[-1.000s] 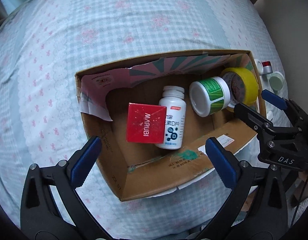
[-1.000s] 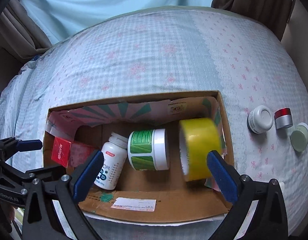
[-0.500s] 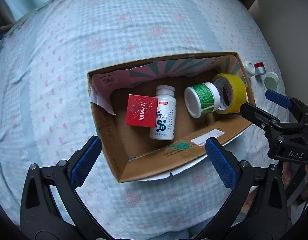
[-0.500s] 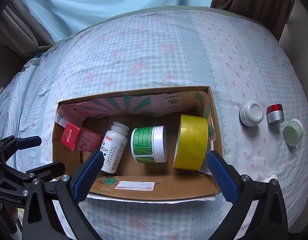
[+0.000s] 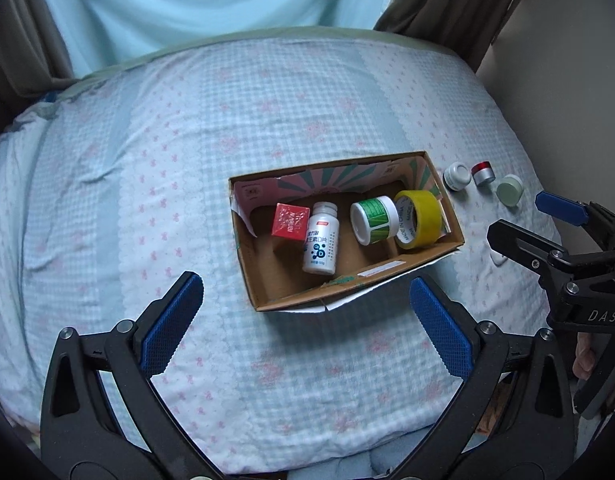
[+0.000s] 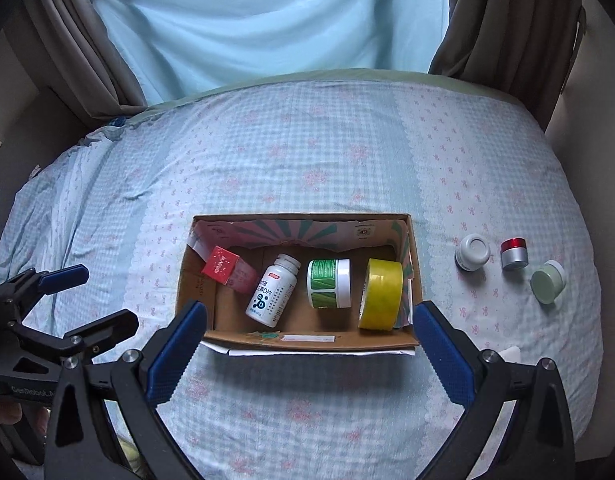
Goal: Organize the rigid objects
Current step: 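Move both tools back toward the remaining items on the bed, then grasp the white round container with left tool while right tool grasps white earbud case, then carry the white container with left tool while right tool carries earbud case toward the box, then lower the container into the box with left tool while right tool releases earbud case inside, then move both tools back toward the silver jar and pale green jar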
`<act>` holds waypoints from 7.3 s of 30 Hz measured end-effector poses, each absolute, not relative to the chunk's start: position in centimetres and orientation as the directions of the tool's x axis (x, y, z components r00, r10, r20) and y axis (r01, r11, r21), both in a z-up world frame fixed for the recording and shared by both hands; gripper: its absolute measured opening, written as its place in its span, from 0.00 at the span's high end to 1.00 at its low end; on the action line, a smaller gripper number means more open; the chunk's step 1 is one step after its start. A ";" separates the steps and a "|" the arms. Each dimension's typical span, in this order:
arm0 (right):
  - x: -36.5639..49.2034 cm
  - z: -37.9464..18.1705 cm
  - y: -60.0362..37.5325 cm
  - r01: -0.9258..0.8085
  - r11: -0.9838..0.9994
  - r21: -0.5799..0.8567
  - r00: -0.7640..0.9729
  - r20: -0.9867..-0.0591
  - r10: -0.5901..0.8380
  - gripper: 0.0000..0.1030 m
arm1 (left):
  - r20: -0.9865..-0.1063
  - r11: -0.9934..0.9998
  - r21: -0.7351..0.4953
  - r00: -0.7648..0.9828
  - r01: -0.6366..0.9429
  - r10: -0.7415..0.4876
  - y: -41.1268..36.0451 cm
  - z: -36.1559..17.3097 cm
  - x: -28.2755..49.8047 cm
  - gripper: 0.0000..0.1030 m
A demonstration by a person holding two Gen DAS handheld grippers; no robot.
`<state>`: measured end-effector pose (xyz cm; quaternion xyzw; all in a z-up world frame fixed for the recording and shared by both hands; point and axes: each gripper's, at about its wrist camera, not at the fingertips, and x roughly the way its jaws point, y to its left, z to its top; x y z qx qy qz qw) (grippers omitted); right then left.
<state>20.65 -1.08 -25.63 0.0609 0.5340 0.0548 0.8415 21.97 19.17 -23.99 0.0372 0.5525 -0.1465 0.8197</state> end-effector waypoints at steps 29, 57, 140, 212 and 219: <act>7.2 -25.0 -24.3 -0.014 0.992 0.122 0.448 -0.887 0.115 0.00 | -0.869 0.967 -0.155 0.438 0.202 -0.230 -6.5 -21.4 12.6 0.00; 12.0 -45.3 -30.2 0.055 0.995 0.085 0.331 -0.942 0.062 0.00 | -0.947 0.946 -0.017 0.300 0.323 -0.119 -21.8 -45.7 29.9 0.08; 16.6 -19.0 -9.8 -0.135 0.983 0.120 0.608 -0.773 0.178 0.45 | -0.825 0.985 -0.094 0.542 0.145 -0.159 15.2 -21.9 19.3 0.49; 22.2 -33.2 -0.2 0.176 0.900 0.399 0.207 -0.909 0.362 0.08 | -0.926 0.951 -0.266 0.232 0.158 -0.297 21.5 -29.8 21.7 0.00; 18.6 -28.9 -2.0 0.142 0.929 0.340 0.243 -0.922 0.301 0.08 | -0.903 0.959 -0.199 0.341 0.202 -0.259 19.8 -25.6 19.4 0.00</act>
